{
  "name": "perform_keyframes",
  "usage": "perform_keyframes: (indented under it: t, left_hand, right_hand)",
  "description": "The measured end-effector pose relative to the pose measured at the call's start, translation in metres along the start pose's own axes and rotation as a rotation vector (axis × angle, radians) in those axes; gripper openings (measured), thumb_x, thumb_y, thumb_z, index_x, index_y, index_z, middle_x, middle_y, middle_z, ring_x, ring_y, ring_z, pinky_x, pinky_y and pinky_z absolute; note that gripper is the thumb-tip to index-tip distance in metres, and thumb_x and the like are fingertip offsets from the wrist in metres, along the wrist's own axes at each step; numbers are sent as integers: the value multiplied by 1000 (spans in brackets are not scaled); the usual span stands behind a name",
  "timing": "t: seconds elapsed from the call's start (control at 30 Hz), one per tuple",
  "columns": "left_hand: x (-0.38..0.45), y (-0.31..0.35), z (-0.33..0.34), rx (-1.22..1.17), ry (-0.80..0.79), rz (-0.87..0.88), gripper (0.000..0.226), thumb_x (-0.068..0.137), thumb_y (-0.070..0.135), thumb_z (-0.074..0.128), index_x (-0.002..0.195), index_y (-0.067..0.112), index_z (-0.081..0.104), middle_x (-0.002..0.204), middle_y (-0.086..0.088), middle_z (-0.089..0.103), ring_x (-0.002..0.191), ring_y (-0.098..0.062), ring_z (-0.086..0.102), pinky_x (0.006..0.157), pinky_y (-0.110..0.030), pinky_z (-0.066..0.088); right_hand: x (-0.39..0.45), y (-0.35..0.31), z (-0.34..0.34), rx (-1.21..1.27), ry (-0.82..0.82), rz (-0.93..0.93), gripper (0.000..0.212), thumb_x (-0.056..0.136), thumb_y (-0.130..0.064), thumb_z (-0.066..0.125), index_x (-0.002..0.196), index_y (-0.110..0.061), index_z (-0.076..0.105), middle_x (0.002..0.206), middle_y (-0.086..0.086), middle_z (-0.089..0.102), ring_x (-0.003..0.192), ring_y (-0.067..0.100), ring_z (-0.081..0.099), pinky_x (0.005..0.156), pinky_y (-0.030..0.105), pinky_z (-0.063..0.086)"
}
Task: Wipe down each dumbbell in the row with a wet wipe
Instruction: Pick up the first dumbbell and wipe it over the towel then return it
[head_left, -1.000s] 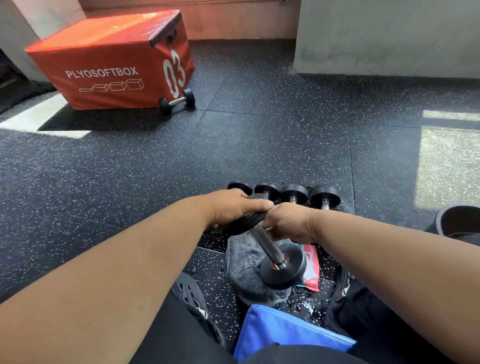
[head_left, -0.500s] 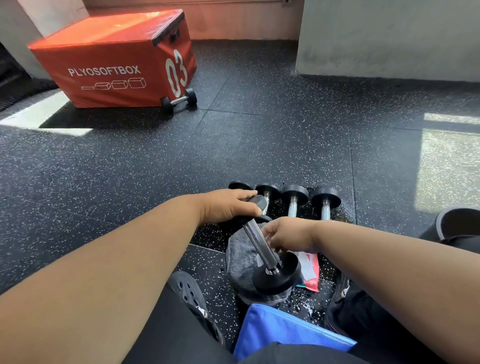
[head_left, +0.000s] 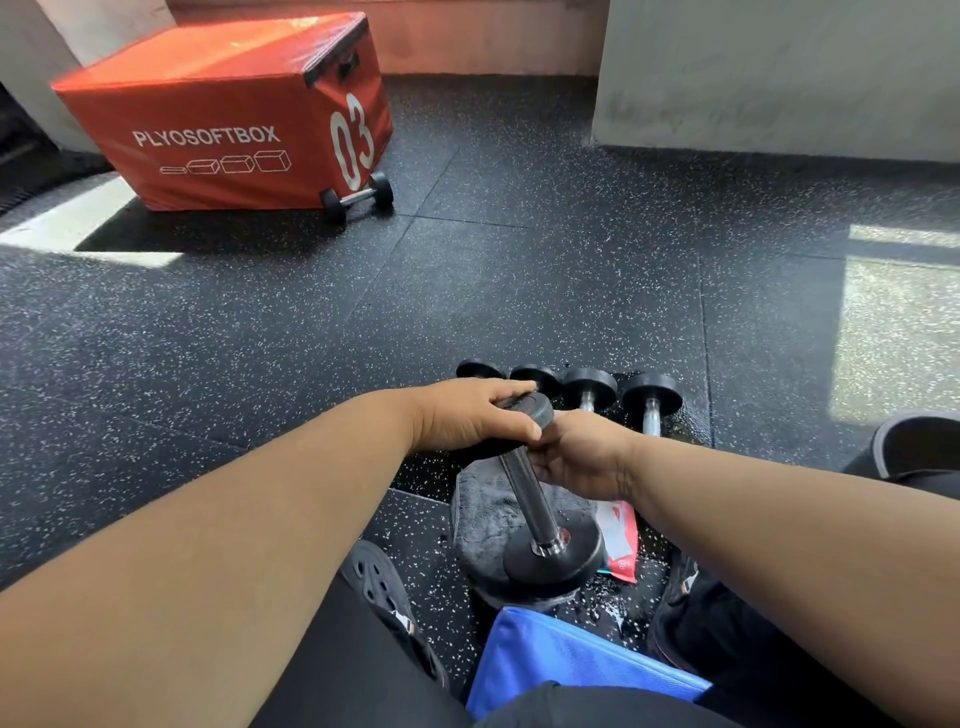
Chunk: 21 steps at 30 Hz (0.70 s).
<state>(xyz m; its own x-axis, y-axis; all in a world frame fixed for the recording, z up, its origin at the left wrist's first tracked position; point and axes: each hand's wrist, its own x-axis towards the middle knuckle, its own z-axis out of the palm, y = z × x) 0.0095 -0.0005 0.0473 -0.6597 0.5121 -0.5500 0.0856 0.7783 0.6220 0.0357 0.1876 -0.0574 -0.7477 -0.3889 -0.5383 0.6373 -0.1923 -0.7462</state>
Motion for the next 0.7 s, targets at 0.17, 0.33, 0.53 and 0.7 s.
perform_keyframes:
  t: [0.17, 0.33, 0.53, 0.7]
  left_hand:
    - [-1, 0, -1, -7, 14, -3, 98, 72, 67, 71, 163, 46, 40, 157, 11, 52, 137, -12, 52, 115, -32, 37]
    - [0, -6, -2, -4, 26, -28, 105, 63, 76, 70, 161, 50, 42, 159, 10, 52, 138, -14, 53, 123, -41, 37]
    - [-1, -8, -4, -32, 37, -28, 108, 60, 78, 70, 160, 49, 43, 160, 9, 51, 137, -15, 54, 121, -41, 39]
    - [-3, -9, -3, -57, 33, -31, 102, 64, 73, 73, 159, 49, 44, 153, 8, 57, 130, -13, 59, 116, -39, 45]
  right_hand:
    - [2, 2, -3, -132, -10, 117, 18, 99, -7, 51, 104, -14, 66, 82, 1, 55, 68, 11, 47, 64, 25, 40]
    - [-2, -3, -3, -425, 87, 138, 20, 89, 3, 51, 94, -4, 69, 79, 13, 62, 56, 16, 54, 52, 25, 40]
    - [-11, -2, -18, -950, -82, 164, 54, 81, 19, 46, 72, -25, 76, 76, -2, 70, 69, 13, 64, 64, 26, 53]
    - [-13, -3, -22, -1040, -186, 197, 46, 85, 18, 63, 91, -26, 76, 86, -3, 75, 80, 11, 69, 73, 26, 55]
